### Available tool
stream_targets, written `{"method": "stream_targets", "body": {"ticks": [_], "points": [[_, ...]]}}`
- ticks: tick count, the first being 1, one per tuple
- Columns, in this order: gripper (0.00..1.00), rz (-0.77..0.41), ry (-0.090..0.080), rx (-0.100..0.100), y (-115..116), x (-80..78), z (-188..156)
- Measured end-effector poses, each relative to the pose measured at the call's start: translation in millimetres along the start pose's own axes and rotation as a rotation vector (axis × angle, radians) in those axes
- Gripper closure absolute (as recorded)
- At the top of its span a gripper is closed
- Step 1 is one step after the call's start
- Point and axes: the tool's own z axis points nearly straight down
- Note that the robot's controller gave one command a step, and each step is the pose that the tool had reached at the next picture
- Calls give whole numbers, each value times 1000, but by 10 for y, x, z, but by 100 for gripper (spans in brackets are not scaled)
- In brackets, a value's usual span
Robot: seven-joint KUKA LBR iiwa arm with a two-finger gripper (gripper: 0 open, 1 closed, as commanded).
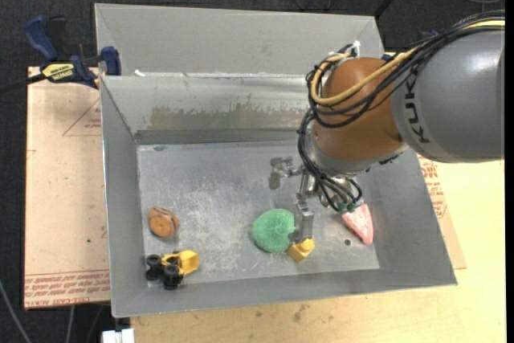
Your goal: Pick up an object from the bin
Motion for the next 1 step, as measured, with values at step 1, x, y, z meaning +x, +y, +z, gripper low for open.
{"method": "stream_targets", "body": {"ticks": [1], "points": [[0,-41,-4,0,134,92,480]]}}
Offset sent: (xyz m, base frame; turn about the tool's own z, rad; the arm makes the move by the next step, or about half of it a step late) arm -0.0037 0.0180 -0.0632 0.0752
